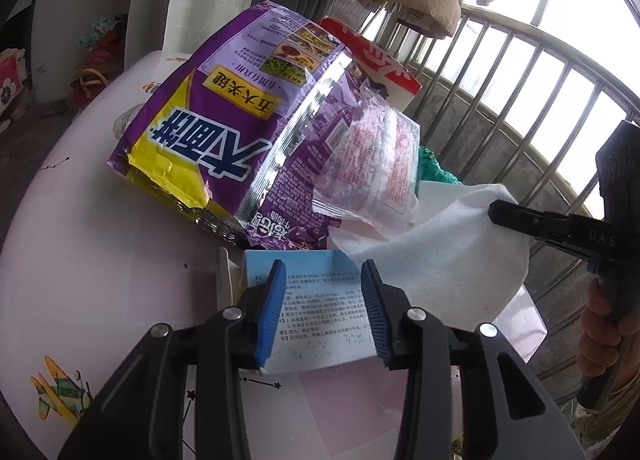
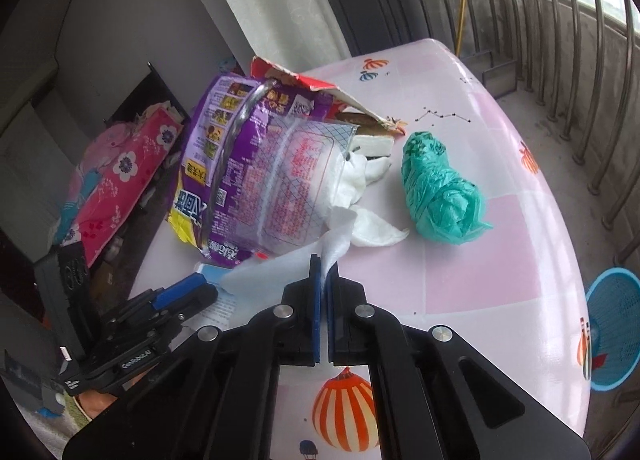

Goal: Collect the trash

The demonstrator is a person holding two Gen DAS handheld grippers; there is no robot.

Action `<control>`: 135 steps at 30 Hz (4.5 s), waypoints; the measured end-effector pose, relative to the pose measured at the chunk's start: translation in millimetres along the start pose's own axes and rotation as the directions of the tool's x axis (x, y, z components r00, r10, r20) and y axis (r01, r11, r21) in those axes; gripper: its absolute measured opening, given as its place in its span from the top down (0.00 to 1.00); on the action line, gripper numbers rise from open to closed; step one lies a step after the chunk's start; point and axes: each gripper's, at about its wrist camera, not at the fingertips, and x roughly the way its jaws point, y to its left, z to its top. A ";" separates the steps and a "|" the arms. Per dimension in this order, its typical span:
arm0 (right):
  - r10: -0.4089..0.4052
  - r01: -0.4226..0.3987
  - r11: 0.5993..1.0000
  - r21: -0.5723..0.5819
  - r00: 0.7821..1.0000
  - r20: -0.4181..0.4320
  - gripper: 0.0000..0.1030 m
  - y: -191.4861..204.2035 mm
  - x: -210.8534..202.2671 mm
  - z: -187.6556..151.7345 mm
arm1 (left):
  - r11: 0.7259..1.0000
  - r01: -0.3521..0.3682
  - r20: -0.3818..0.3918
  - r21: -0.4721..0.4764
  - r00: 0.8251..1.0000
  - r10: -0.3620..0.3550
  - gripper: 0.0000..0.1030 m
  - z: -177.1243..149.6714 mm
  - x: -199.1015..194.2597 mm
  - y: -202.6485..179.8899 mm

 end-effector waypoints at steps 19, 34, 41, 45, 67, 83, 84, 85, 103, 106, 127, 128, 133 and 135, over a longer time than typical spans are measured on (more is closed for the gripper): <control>0.126 -0.135 0.985 0.110 0.988 0.091 0.99 -32.5 -40.3 -5.7 | 0.997 0.075 -0.015 -0.002 0.997 -0.075 0.63 20.2 3.3 -11.6; 0.107 -0.101 0.974 0.205 0.994 -0.017 0.99 -50.7 38.1 -15.2 | 0.992 0.127 -0.165 -0.027 0.978 -0.129 0.61 70.1 72.1 -24.8; 0.130 -0.117 0.966 0.232 0.991 -0.039 0.99 -63.7 58.5 -9.0 | 0.993 0.111 -0.226 -0.047 0.967 -0.119 0.50 82.6 96.9 -29.5; 0.142 -0.127 0.962 0.242 0.989 -0.046 0.99 -67.6 65.3 -7.2 | 0.990 0.126 -0.243 -0.071 0.960 -0.139 0.50 83.9 103.3 -28.3; 0.145 -0.132 0.953 0.271 0.989 -0.026 0.99 -82.4 58.5 -7.4 | 0.964 0.249 -0.216 -0.092 0.940 -0.263 0.91 76.6 82.8 -34.9; 0.106 -0.129 0.958 0.257 0.989 0.104 0.99 -78.3 -17.4 0.5 | 0.946 0.323 -0.041 -0.026 0.945 -0.323 1.00 85.6 26.6 -73.1; 0.103 -0.129 0.958 0.255 0.988 0.116 0.99 -77.6 -23.5 0.9 | 0.947 0.322 -0.030 -0.018 0.946 -0.322 1.00 85.2 23.0 -75.8; 0.099 -0.129 0.959 0.252 0.987 0.126 0.99 -77.0 -28.3 0.9 | 0.946 0.323 -0.022 -0.013 0.946 -0.323 1.00 85.0 19.7 -78.1; 0.011 -0.104 0.952 0.288 0.952 0.307 0.99 -92.5 -99.7 19.2 | 0.935 0.354 0.098 -0.008 0.931 -0.352 1.00 76.3 -39.8 -90.8; -0.017 -0.090 0.951 0.297 0.942 0.336 0.99 -97.4 -112.4 16.7 | 0.933 0.359 0.101 0.002 0.928 -0.358 1.00 76.1 -43.8 -96.6; -0.208 -0.028 0.879 0.476 0.876 0.436 0.99 -175.8 -173.7 -18.1 | 0.879 0.467 -0.022 0.101 0.884 -0.467 1.00 91.6 5.1 -182.7; -0.219 -0.029 0.869 0.494 0.873 0.436 0.99 -181.9 -174.8 -21.0 | 0.873 0.476 -0.042 0.103 0.879 -0.474 1.00 92.5 11.1 -189.1; -0.326 0.027 0.811 0.585 0.851 0.413 0.99 -206.3 -179.6 -37.1 | 0.836 0.535 -0.150 0.120 0.842 -0.518 1.00 97.8 43.9 -228.1; -0.360 0.039 0.783 0.620 0.842 0.402 0.99 -217.5 -180.1 -43.8 | 0.817 0.561 -0.201 0.132 0.822 -0.532 1.00 98.8 62.0 -249.3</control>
